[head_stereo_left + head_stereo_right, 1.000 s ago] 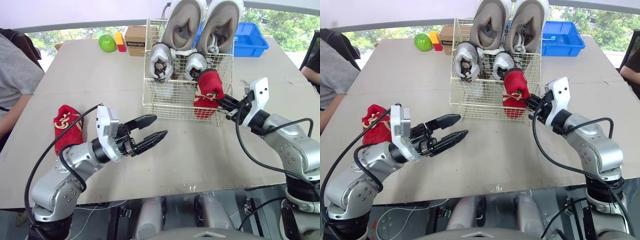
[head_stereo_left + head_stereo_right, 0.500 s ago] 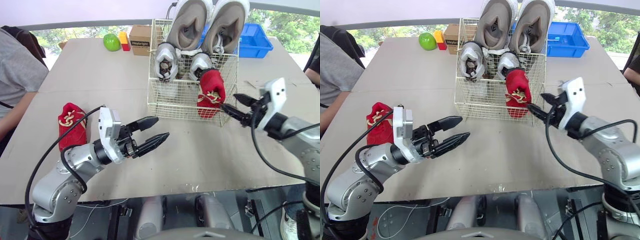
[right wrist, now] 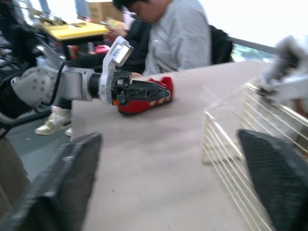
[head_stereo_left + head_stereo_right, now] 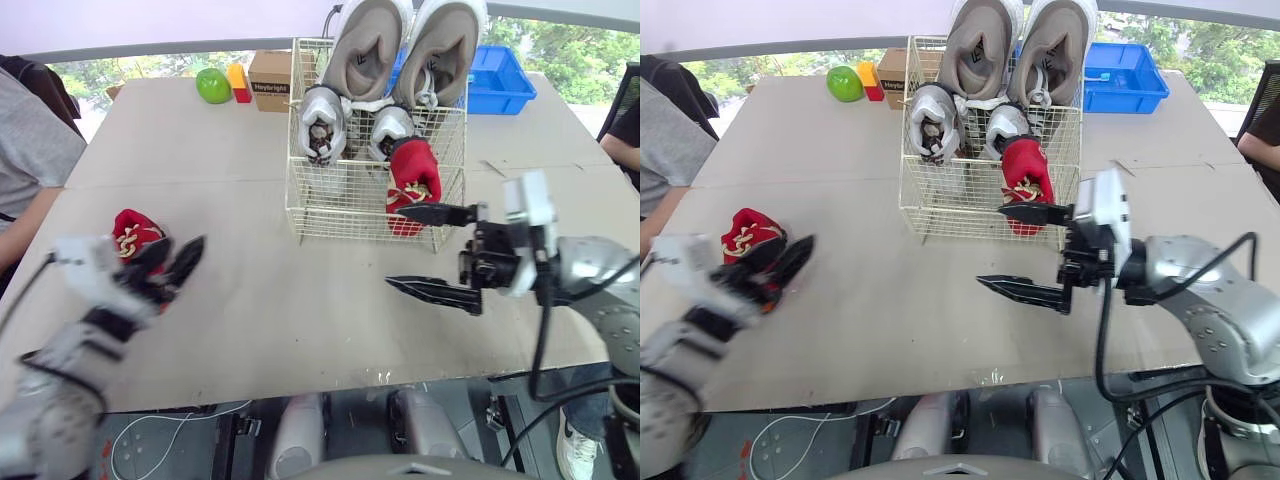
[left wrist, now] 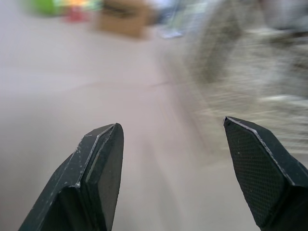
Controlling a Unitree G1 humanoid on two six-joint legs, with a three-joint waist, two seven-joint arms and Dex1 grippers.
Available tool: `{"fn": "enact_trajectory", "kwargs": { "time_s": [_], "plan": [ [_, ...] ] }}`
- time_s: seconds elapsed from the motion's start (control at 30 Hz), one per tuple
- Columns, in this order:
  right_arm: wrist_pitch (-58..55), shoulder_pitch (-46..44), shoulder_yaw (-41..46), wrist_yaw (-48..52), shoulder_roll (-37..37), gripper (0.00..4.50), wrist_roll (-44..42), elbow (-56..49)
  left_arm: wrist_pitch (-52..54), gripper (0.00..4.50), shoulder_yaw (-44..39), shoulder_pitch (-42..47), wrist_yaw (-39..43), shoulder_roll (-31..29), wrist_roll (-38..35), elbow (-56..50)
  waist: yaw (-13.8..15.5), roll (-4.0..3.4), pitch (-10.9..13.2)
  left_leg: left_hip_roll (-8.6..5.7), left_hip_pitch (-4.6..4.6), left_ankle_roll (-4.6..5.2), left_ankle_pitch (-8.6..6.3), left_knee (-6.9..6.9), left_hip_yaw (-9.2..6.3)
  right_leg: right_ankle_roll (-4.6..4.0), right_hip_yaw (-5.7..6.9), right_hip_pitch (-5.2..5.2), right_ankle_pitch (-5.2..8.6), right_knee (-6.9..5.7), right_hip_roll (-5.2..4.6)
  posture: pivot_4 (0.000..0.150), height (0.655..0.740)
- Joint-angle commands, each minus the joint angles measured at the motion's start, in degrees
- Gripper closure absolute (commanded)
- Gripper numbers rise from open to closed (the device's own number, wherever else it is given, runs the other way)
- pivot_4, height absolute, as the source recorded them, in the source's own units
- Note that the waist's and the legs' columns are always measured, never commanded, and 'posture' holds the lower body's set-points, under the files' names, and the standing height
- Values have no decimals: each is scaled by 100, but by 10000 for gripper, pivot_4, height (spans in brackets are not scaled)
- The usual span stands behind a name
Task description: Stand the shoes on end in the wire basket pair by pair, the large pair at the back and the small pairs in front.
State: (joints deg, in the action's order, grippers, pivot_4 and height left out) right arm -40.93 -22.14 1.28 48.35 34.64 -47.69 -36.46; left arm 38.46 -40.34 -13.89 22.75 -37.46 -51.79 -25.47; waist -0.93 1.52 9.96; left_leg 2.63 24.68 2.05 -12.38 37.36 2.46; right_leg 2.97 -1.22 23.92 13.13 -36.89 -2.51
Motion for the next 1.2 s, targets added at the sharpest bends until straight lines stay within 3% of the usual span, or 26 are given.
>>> {"fn": "enact_trajectory", "kwargs": {
  "time_s": [0.03, 0.17, 0.3, 0.37, 0.5, 0.63, 0.77, 0.8, 0.83, 0.9, 1.03, 1.13, 1.2],
  "plan": [
    [681, -29, -397, 407, -19, 923, 520, 152, 491, 9135, -1254, -413, 1043, -1069, -219, 974, 24, -4, 3, 0, 3, 0, 0, -2, 6, 0, 1, 7, 0, 0, -6, 1500, 7400],
    [1133, 103, -742, 740, -127, 923, 800, 323, 717, 9135, -1251, -262, 2136, -2643, 392, 3136, 105, 6, -1, -24, 6, -4, -1, -3, 14, -1, 23, 10, 2, 4, -50, 1500, 7400],
    [1083, 100, -806, 324, -418, 923, 734, 64, 391, 9135, 189, 892, 2994, -3551, 1086, 4801, 136, -3, -1, -25, 4, -31, -17, -10, 37, -2, 92, 17, 2, 10, -114, 1500, 7400],
    [1091, 214, -795, 204, -411, 923, 820, -81, 155, 9135, 1140, 2028, 3192, -3556, 1584, 5548, 173, -4, -1, -30, 10, -30, -17, -13, 48, -5, 144, 26, -2, 8, -161, 1500, 7400],
    [934, 357, -700, -185, -380, 923, 782, -369, -61, 9135, 2738, 3656, 4204, -3293, 2534, 6779, 166, 19, -12, -38, 25, -7, -2, -15, 50, -12, 173, 27, -7, 8, -152, 1500, 7400],
    [712, 570, -519, -498, -154, 923, 696, -732, -514, 9135, 3710, 4918, 4677, -2857, 3457, 7945, 165, 27, -13, -30, 33, -7, -2, -17, 74, -8, 182, 32, -7, 0, -134, 1500, 7400],
    [487, 839, -307, -825, 30, 0, 539, -1054, -857, 26575, 4030, 5567, 4934, -2579, 3976, 8738, 177, 24, -15, -26, 24, -6, -2, -16, 73, 8, 179, 27, -15, -5, -128, 1500, 7400],
    [465, 888, -293, -866, 62, 0, 541, -1088, -888, 28683, 4002, 5660, 4959, -2538, 4019, 8858, 184, 24, -15, -26, 21, -6, -2, -15, 73, 7, 179, 24, -14, -5, -129, 1500, 7400],
    [444, 915, -279, -910, 77, 0, 520, -1098, -865, 33404, 3952, 5742, 5014, -2515, 4035, 8939, 191, 24, -15, -26, 21, -5, -2, -12, 72, -9, 179, 22, -5, -5, -131, 1500, 7400],
    [436, 921, -278, -983, 76, 0, 495, -1079, -802, 37768, 3780, 5855, 5114, -2514, 3984, 8998, 198, 24, -15, -28, 21, -5, -1, -3, 70, -9, 180, 15, -5, -5, -137, 1500, 7400],
    [487, 937, -309, -1005, 104, 0, 555, -1009, -334, 40000, 3138, 5927, 5278, -2647, 3462, 8392, 196, 53, -14, -27, 28, -2, -1, 10, 60, -8, 184, 10, -5, -5, -156, 1500, 7400],
    [626, 1008, -272, -892, 157, 0, 646, -920, 658, 40666, 2348, 5448, 5032, -2572, 2643, 6373, 174, 91, -17, -17, 42, -3, 0, 14, 28, -9, 204, 12, -6, -3, -153, 1500, 7400],
    [774, 1058, -235, -800, 197, 0, 740, -849, 1410, 40692, 1526, 5169, 4057, -1868, 1774, 4160, 192, 90, -16, -8, 43, -3, -1, 13, 11, -8, 200, 12, -7, 1, -157, 1500, 7400]
  ]
}}
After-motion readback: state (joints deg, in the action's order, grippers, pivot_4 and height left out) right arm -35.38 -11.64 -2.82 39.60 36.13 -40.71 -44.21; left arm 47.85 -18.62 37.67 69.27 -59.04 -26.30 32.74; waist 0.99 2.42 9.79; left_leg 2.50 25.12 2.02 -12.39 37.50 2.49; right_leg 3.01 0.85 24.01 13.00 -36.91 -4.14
